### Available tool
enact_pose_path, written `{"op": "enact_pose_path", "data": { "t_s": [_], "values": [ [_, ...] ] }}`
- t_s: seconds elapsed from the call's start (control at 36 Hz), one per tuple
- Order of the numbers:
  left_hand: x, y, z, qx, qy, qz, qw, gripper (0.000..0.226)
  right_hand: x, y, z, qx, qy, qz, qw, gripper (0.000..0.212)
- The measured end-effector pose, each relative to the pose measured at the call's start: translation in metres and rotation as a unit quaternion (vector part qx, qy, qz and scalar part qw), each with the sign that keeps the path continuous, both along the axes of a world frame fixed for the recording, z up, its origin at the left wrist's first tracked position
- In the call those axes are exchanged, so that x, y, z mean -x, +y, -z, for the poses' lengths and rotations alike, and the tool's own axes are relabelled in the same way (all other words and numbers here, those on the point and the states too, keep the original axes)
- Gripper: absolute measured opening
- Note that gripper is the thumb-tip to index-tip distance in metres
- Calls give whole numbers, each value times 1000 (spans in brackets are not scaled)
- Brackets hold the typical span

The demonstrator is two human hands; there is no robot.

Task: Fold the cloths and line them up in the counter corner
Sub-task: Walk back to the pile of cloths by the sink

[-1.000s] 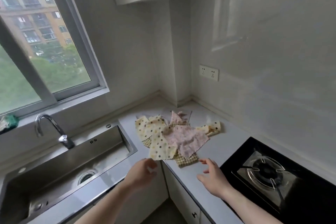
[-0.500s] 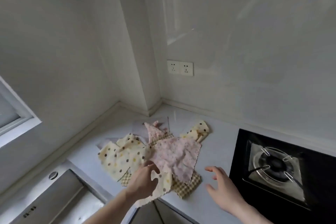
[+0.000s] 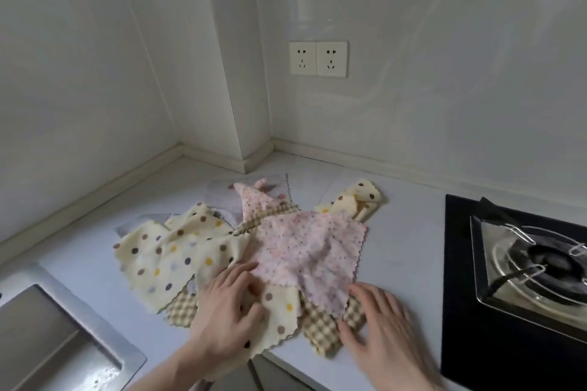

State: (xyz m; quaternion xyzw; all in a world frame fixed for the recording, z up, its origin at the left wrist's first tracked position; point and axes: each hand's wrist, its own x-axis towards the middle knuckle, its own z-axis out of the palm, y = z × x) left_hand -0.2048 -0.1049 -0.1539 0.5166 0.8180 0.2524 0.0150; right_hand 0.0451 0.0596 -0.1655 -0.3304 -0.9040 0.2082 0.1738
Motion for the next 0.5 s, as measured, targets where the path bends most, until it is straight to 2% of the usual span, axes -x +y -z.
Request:
{"op": "enact_pose_path", "data": {
  "t_s": [0.08,0.25,0.5],
  "values": [
    [1,-4,8,-23,2,4,1000,20,-3,1,6,-28,-5,-11,1000,69],
    [0,-6,16,-30,24,4,999,39,-4,-5,6,-45,-1,-29,999,64],
    [-2,-7,23,-38,40,-12,998,30,-6,-13,15,-33,8,-2,999,60]
  ]
}}
